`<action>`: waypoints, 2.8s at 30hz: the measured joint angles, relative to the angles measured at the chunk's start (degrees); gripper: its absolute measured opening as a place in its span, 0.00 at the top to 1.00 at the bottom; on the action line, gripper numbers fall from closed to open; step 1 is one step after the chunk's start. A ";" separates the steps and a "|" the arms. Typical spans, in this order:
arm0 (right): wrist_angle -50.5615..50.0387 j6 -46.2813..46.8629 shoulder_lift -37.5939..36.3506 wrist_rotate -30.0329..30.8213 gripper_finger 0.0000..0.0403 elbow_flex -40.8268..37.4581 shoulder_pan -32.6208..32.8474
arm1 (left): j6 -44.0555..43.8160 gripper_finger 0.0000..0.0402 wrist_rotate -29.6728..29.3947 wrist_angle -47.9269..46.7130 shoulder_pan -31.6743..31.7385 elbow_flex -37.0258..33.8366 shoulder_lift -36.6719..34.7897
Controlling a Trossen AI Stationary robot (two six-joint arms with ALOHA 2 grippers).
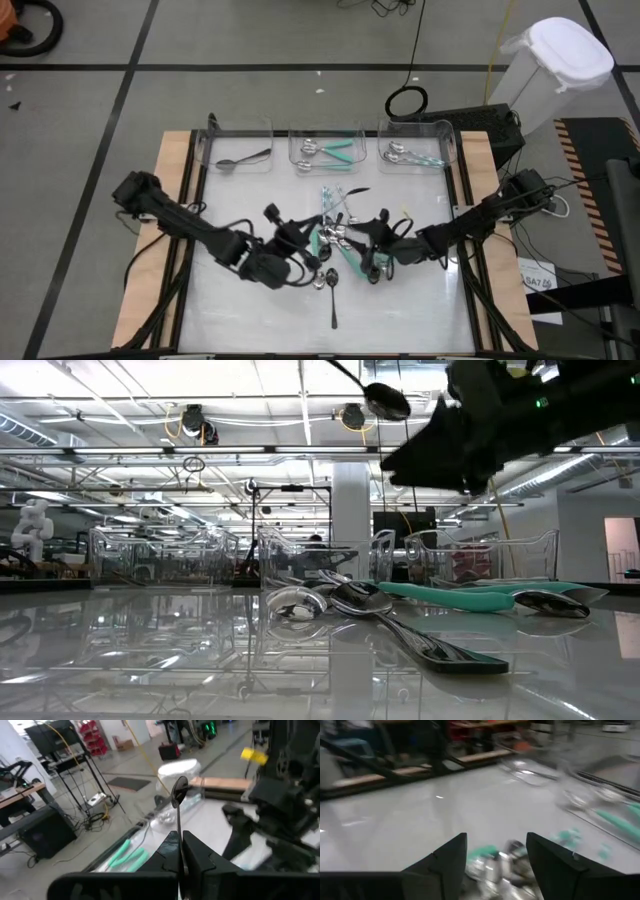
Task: Sort silverware by color (type)
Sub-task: Put the black spoon into the left transparent bin
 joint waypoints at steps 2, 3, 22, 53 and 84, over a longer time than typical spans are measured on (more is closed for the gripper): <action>4.62 -3.03 0.00 -2.68 0.51 0.00 -0.31 | 1.84 0.99 -2.20 4.66 0.14 0.08 2.34; 7.27 -5.09 0.00 -3.40 0.51 0.00 -0.50 | 2.44 0.99 -3.57 6.56 0.10 0.08 3.71; 38.24 -2.68 -0.02 -25.33 0.51 -2.58 -11.80 | 7.22 0.99 -22.25 10.28 -0.89 0.13 13.42; 46.90 14.50 0.22 -31.05 0.51 1.30 -19.77 | 31.68 0.99 -18.81 5.11 1.18 15.10 13.19; 41.94 15.40 0.24 -30.78 0.51 2.36 -22.47 | 38.97 0.99 -19.48 10.29 3.00 15.12 13.24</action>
